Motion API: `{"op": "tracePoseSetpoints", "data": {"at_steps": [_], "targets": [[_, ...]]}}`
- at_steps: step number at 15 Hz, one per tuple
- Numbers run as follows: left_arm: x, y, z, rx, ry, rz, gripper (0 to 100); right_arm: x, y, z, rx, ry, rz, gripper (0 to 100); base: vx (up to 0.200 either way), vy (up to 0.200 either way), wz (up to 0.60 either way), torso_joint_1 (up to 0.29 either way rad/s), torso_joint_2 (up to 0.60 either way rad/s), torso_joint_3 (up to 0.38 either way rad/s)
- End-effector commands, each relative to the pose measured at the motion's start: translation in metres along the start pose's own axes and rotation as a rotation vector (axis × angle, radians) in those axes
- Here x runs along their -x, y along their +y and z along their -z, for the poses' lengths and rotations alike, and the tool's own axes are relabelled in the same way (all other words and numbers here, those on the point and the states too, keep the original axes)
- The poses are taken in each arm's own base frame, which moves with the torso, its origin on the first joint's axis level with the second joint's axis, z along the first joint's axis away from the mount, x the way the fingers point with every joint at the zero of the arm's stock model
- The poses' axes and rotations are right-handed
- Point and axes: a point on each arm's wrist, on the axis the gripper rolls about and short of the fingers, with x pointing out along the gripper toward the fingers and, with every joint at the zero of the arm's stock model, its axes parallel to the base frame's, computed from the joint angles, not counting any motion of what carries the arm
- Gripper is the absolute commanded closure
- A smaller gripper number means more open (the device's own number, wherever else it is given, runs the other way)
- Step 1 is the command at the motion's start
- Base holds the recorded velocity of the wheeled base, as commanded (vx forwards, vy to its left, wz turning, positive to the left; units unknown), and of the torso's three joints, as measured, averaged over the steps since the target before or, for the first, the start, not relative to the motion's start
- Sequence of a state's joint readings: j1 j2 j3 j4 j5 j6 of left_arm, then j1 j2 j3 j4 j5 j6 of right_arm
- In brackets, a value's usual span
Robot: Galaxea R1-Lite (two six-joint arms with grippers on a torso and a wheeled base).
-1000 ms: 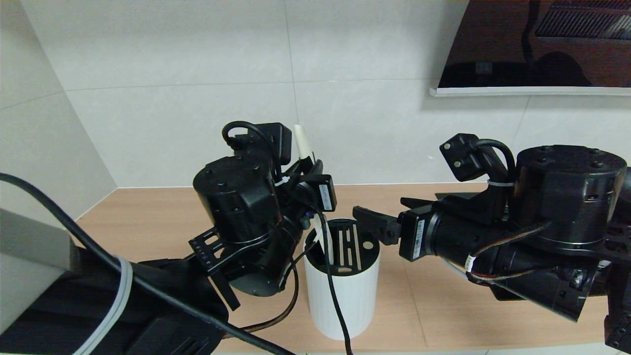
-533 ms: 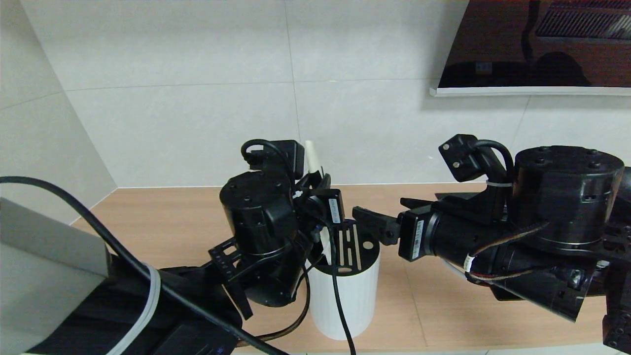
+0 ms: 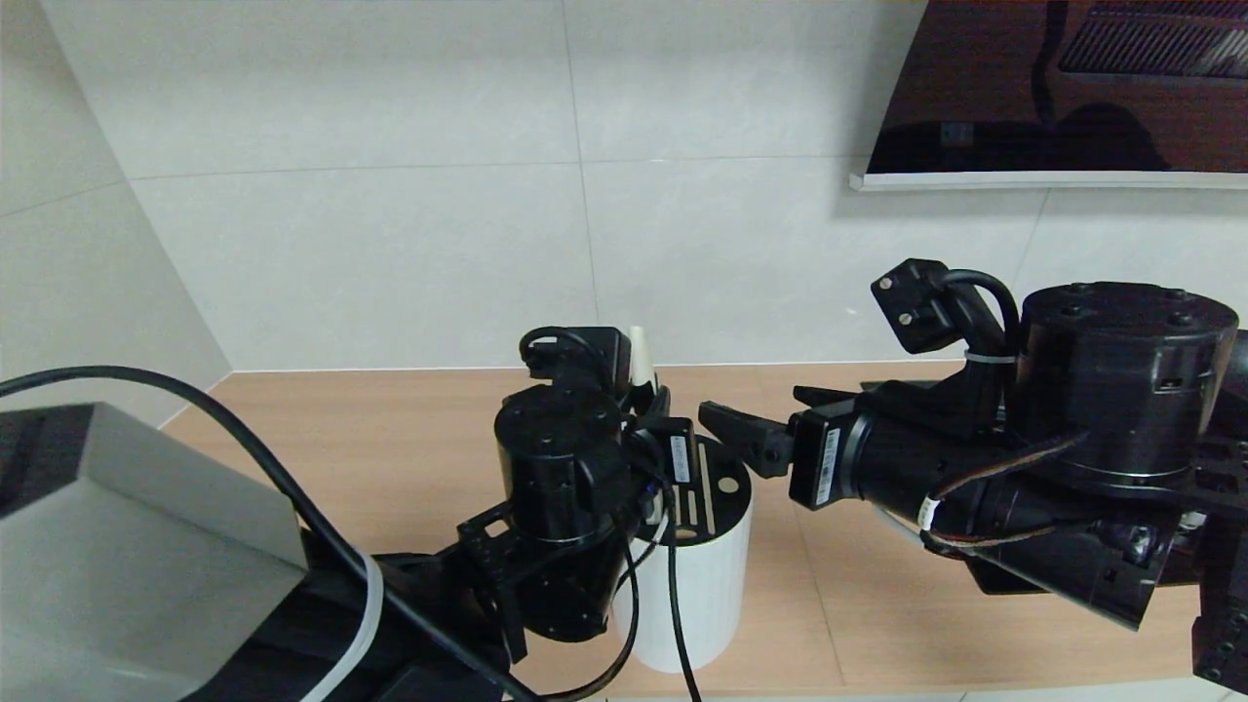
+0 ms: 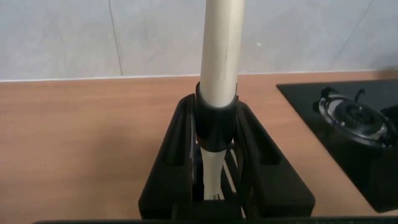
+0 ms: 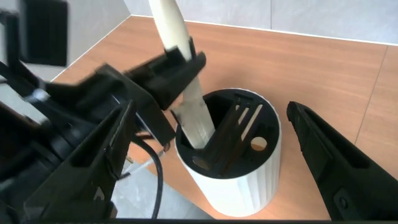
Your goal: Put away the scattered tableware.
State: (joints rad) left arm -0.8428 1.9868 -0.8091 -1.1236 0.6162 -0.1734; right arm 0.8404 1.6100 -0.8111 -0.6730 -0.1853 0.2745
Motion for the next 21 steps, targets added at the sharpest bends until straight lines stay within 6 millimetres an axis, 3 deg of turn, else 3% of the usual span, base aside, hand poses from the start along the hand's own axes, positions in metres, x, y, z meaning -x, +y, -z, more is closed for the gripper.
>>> {"op": "tracePoseSetpoints", "data": {"at_steps": [1,7,19,20,21], "targets": [[-0.001,0.0,0.007,-0.012,0.017,-0.003,100,0.0,0.0,-0.001,-0.001,-0.003,0.001,0,0.0,0.0,0.0,0.0,0.0,0.0],[-0.005,-0.002,0.03,-0.031,0.041,-0.001,100,0.0,0.0,-0.001,-0.001,-0.005,0.0,0,0.0,0.0,0.0,0.0,0.0,0.0],[-0.002,-0.001,0.035,-0.045,0.06,0.002,100,0.0,0.0,0.0,-0.001,-0.002,0.003,0,0.0,0.0,0.0,0.0,0.0,0.0],[-0.002,-0.001,0.035,-0.045,0.06,0.002,0,0.0,0.0,0.0,-0.001,-0.002,0.003,0,0.0,0.0,0.0,0.0,0.0,0.0],[-0.002,-0.001,0.035,-0.044,0.059,0.003,0,0.0,0.0,0.0,-0.001,-0.002,0.003,0,0.0,0.0,0.0,0.0,0.0,0.0]]}}
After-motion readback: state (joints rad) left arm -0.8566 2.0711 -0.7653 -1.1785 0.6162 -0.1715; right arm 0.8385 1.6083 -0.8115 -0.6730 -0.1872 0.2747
